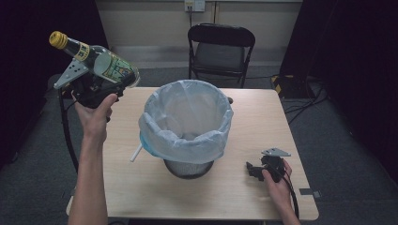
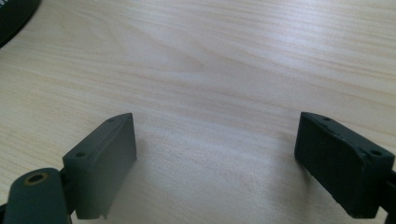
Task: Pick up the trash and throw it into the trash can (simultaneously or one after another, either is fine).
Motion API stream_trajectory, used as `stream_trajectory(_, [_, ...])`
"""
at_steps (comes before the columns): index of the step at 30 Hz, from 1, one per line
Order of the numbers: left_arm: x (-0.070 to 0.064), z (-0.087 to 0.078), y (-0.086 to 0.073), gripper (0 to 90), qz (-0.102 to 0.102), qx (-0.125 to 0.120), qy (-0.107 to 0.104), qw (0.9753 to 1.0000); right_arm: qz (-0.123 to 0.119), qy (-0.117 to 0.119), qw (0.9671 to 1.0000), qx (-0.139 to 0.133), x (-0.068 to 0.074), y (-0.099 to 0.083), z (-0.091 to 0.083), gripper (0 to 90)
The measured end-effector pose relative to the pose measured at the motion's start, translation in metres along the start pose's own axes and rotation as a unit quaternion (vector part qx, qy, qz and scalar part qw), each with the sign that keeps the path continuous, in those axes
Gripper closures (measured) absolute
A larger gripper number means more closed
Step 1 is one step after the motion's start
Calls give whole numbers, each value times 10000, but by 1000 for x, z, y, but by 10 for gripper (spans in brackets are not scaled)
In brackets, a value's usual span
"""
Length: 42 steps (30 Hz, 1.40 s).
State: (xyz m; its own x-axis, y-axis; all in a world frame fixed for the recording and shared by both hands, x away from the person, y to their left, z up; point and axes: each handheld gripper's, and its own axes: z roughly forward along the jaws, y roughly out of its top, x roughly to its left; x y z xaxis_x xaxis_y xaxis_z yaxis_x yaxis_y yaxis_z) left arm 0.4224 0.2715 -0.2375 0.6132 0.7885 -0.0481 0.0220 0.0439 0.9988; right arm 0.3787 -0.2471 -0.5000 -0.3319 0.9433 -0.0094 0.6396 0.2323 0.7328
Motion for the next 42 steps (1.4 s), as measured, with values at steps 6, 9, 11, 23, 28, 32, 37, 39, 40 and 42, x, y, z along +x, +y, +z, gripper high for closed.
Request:
stream_trajectory(6, [-10,9,4,284,-170,-66,-583,9981,-5,1,10000,-2,0,0,0,118])
stream_trajectory(9, [-17,14,7,284,-116,5,-689,9976,0,0,10000,-1,0,0,0,118])
stream_trajectory(11, [-21,17,8,284,-159,51,-866,9961,-6,1,10000,-1,0,0,0,118])
stream_trajectory(23, [-44,30,10,283,20,382,-1295,9908,-3,-1,10000,-2,0,0,0,118])
stream_trajectory(28, [-48,38,7,283,9,489,-1526,9871,2,-3,10000,0,0,0,0,118])
stream_trajectory(32, [-54,45,5,283,46,612,-1568,9857,-2,-2,10000,-2,0,0,0,118])
stream_trajectory(37, [-60,54,1,283,-22,698,-1754,9820,1,-3,10000,0,0,0,0,118])
stream_trajectory(39, [-62,57,-1,283,13,825,-1785,9805,2,-2,10000,0,0,0,0,118])
stream_trajectory(40, [-63,59,-1,283,47,891,-1804,9795,3,-2,10000,0,0,0,0,118])
stream_trajectory(42, [-65,62,-3,283,57,986,-1926,9763,2,-3,10000,1,0,0,0,118])
